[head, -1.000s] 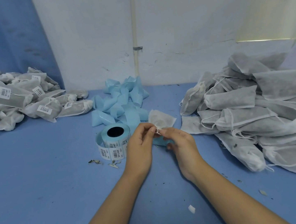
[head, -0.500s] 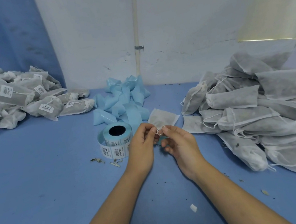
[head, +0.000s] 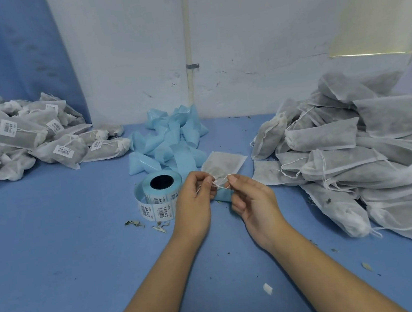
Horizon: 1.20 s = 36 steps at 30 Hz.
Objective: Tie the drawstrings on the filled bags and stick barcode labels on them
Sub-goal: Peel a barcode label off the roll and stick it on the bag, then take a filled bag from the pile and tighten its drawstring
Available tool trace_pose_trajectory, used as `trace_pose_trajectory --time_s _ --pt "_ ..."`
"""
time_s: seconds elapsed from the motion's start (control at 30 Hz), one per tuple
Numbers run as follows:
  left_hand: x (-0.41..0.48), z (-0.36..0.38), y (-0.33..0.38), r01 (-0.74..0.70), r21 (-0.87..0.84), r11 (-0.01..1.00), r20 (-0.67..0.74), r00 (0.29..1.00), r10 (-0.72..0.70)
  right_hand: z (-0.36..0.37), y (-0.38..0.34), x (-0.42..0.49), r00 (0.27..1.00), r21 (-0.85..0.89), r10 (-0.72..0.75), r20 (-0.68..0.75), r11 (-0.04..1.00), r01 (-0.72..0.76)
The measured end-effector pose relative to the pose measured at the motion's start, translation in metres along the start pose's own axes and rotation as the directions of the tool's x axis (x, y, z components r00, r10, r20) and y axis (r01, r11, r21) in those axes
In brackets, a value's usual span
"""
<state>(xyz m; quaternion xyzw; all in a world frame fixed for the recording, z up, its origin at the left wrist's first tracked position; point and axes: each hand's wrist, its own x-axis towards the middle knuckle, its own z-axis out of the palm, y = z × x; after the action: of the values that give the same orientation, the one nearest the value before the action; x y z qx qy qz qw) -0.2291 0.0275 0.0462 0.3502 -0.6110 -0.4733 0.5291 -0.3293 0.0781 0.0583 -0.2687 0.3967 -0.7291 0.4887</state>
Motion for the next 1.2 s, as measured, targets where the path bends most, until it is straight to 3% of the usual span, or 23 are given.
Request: trace_pose_trajectory --time_s 0.23,0.33,0.43,0.57,0.63,0.77,0.9,1.07,1.2 --pt "-0.003 0.002 0.003 -0.001 0.026 1.000 0.049 0.999 0.000 -0.002 -0.002 0.001 1.000 0.059 0.027 0.007 0.998 -0.028" --pt "-0.006 0.002 0.006 -0.072 0.162 0.984 0.062 0.996 0.063 -0.003 -0.006 0.000 0.995 0.105 0.078 0.065 0.991 -0.085" --pt "-0.011 0.003 0.005 -0.227 0.376 0.898 0.087 0.974 0.210 -0.004 -0.008 -0.002 0.971 0.156 0.159 0.177 0.970 -0.187" --pt "-0.011 0.002 0.009 -0.463 0.514 0.722 0.211 0.884 0.417 -0.002 -0.007 -0.004 0.922 0.176 0.178 0.344 0.952 -0.249" --pt "-0.009 0.001 0.008 -0.476 0.560 0.678 0.178 0.869 0.462 -0.003 -0.008 -0.005 0.908 0.209 0.157 0.388 0.945 -0.253" --pt "-0.004 -0.005 0.011 -0.361 0.545 0.757 0.035 0.912 0.410 -0.002 -0.008 -0.004 0.933 0.254 0.166 0.320 0.933 -0.254" --pt "-0.003 -0.005 0.015 -0.361 0.530 0.768 0.013 0.908 0.418 -0.003 -0.010 -0.001 0.964 0.313 0.139 0.228 0.927 -0.207" --pt "-0.008 0.004 0.027 -0.338 0.317 0.886 -0.121 0.912 0.391 -0.004 -0.007 -0.001 0.970 0.277 0.126 0.209 0.943 -0.183" --pt "-0.007 0.005 0.037 -0.345 0.238 0.908 -0.199 0.898 0.393 -0.001 -0.007 -0.001 0.974 0.299 0.114 0.193 0.939 -0.169"
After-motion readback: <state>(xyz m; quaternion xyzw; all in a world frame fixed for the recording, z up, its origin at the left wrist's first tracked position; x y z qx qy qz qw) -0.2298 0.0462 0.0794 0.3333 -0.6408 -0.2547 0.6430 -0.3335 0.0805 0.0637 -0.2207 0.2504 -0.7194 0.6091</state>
